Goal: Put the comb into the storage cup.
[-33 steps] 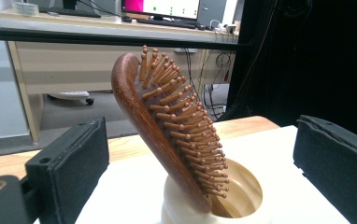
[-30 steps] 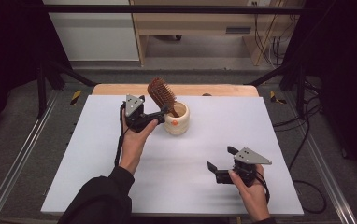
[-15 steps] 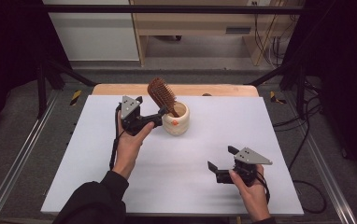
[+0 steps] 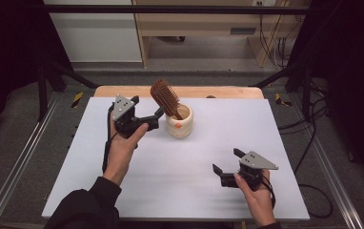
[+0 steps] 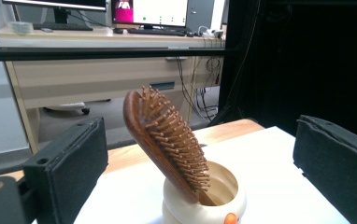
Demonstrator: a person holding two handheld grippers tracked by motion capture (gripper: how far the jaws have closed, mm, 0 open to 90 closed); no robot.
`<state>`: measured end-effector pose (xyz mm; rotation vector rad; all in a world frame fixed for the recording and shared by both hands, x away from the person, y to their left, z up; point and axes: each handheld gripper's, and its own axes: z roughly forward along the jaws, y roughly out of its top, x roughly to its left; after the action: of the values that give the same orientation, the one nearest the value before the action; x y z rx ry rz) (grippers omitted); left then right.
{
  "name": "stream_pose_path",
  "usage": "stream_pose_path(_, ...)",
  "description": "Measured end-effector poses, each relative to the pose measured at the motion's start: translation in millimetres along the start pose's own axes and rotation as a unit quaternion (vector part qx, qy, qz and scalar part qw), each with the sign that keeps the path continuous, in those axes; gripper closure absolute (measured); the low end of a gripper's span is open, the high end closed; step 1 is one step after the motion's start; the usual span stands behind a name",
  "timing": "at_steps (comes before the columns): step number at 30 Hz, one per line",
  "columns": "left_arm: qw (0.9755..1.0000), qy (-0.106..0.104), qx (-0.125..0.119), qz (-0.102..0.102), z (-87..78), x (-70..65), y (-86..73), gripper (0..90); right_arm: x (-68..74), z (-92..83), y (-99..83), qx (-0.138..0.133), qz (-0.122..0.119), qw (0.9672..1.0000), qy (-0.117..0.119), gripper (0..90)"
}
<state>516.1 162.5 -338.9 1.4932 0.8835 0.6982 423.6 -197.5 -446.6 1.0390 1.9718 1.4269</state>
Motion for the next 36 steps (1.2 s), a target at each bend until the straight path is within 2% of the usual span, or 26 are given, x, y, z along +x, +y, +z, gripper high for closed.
stream_pose_path(11,1.0,-0.002,-0.008,-0.004,-28.8,10.4,7.0,2.2,1.1,-0.8,-1.1,-0.025,-0.026,0.9992,-0.019,5.0)
stream_pose_path(19,1.0,0.005,-0.008,-0.001,-52.9,22.0,9.5,1.9,1.0,-0.8,-1.8,-0.026,-0.029,0.999,-0.022,4.9)
stream_pose_path(29,0.9998,0.017,-0.009,-0.001,-81.6,35.8,5.2,1.9,1.7,-2.1,-2.8,-0.029,-0.035,0.9988,-0.021,4.7)
stream_pose_path(36,0.9997,0.024,-0.01,-0.001,-100.5,47.4,0.0,1.9,-0.6,-5.0,-2.5,-0.033,-0.031,0.9988,-0.019,5.0)
